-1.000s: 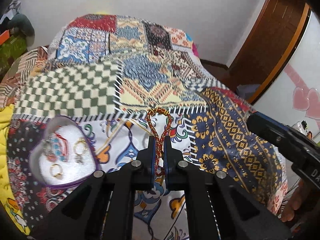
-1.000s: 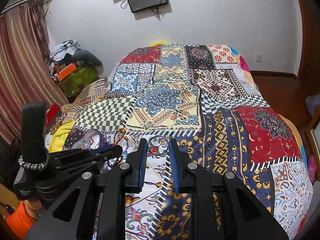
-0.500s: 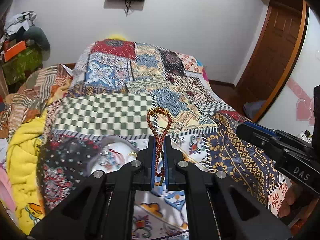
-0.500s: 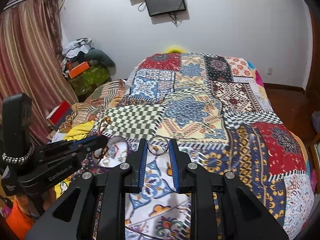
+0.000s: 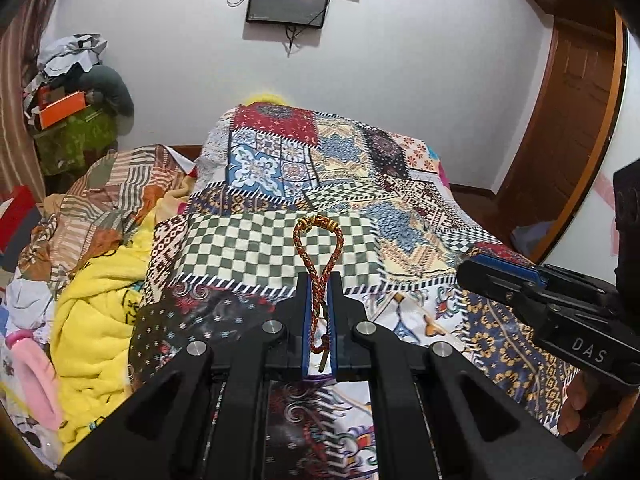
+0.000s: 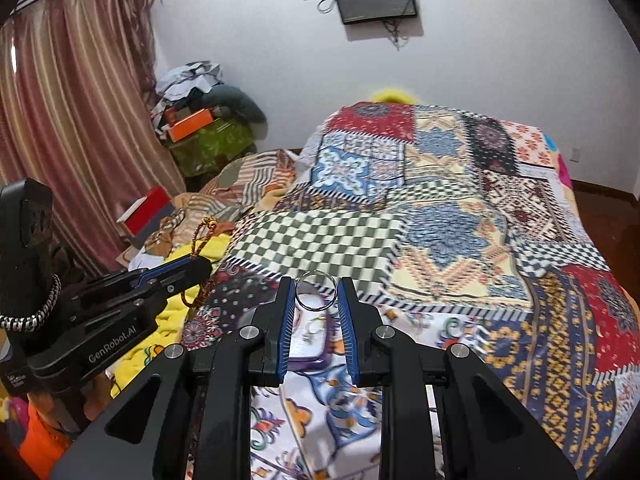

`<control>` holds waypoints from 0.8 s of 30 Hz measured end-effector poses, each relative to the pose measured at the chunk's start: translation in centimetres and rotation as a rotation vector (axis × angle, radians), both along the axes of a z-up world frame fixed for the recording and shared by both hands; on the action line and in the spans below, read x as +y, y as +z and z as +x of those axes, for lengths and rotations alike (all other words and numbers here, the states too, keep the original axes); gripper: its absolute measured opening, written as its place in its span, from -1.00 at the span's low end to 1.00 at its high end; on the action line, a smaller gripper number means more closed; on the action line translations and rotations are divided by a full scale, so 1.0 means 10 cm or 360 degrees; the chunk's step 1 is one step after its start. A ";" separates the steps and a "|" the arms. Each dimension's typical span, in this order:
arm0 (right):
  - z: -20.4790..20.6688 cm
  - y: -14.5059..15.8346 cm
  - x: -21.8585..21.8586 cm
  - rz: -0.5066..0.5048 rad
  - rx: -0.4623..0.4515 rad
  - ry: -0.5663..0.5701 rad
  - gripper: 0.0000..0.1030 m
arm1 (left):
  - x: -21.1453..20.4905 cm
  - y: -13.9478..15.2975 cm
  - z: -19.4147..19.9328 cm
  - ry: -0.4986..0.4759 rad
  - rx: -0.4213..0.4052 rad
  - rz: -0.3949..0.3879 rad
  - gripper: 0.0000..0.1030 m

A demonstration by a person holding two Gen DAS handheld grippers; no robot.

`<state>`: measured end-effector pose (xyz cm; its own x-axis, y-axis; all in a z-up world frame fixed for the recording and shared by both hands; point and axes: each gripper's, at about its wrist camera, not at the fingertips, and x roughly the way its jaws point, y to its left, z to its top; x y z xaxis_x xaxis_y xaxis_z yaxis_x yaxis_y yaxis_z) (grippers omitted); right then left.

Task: Organize jewelry
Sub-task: 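Lower the bracelet into the tin with the left gripper while the right gripper releases the silver ring there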

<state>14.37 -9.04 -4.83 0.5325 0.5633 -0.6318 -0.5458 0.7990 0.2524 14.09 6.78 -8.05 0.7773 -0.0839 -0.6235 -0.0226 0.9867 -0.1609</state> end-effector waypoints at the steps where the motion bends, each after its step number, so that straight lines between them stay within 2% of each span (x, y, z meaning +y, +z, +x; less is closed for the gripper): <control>1: 0.01 -0.03 0.06 -0.0004 0.0007 0.0019 -0.62 | 0.02 -0.03 0.00 0.0002 0.0008 0.0000 -0.90; 13: 0.12 -0.39 0.30 -0.0067 0.0144 0.0087 -0.62 | 0.03 -0.56 0.12 -0.0077 0.0206 -0.0054 -0.90; 24: 0.21 -0.58 0.41 -0.0087 0.0217 0.0112 -0.62 | 0.06 -0.73 0.20 -0.0096 0.0254 -0.0101 -0.90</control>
<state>16.50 -4.90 -10.59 0.3997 0.5592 -0.7263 -0.5647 0.7744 0.2854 16.09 7.33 -15.35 0.6613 -0.1704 -0.7305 0.0058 0.9750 -0.2222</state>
